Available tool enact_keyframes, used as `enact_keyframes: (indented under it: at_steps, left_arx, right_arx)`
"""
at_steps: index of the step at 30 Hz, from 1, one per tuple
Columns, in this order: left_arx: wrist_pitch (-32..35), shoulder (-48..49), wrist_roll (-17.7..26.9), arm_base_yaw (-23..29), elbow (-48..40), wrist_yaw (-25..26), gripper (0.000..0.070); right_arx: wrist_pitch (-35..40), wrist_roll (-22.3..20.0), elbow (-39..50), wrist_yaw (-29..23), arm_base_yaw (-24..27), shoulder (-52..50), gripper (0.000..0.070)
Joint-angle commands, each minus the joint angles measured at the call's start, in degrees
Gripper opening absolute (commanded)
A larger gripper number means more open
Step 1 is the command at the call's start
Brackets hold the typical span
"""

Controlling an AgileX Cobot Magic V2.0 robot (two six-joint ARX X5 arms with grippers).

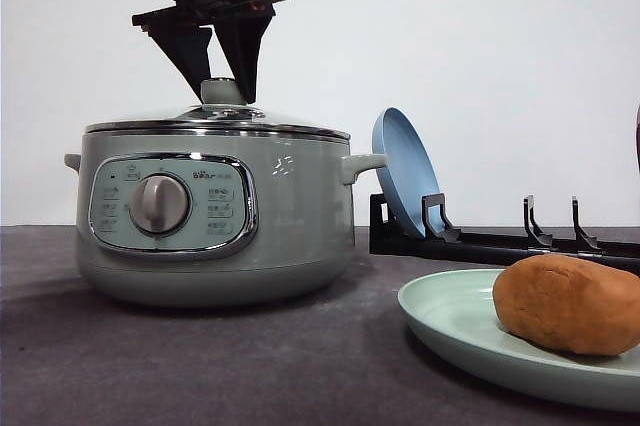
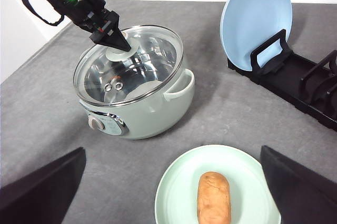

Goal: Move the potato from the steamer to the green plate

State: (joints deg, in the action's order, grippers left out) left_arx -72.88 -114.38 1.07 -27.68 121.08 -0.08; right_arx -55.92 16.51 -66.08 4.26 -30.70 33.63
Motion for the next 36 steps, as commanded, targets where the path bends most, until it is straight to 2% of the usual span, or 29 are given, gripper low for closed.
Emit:
enact_keyframes:
  at_steps: [1, 11, 17, 36]
  left_arx:
    - [1.0, -2.1, 1.1, -0.2, 2.0, 0.7, 0.0009]
    - [0.3, -2.1, 1.4, 0.9, 2.0, 0.9, 0.0008]
    - [0.3, -2.1, 2.1, 2.3, 2.0, 4.2, 0.0008]
    - [-0.5, -2.1, 2.1, 2.3, 2.0, 4.2, 0.0029]
  right_arx:
    - [0.6, -0.5, -1.1, -0.2, -0.2, 0.3, 0.0699]
    - [0.6, -0.7, -1.1, -0.2, -0.2, 0.3, 0.0699]
    - [0.6, -0.9, -1.1, -0.2, -0.2, 0.3, 0.0699]
    - [0.6, -0.9, -1.1, -0.2, -0.2, 0.3, 0.0699]
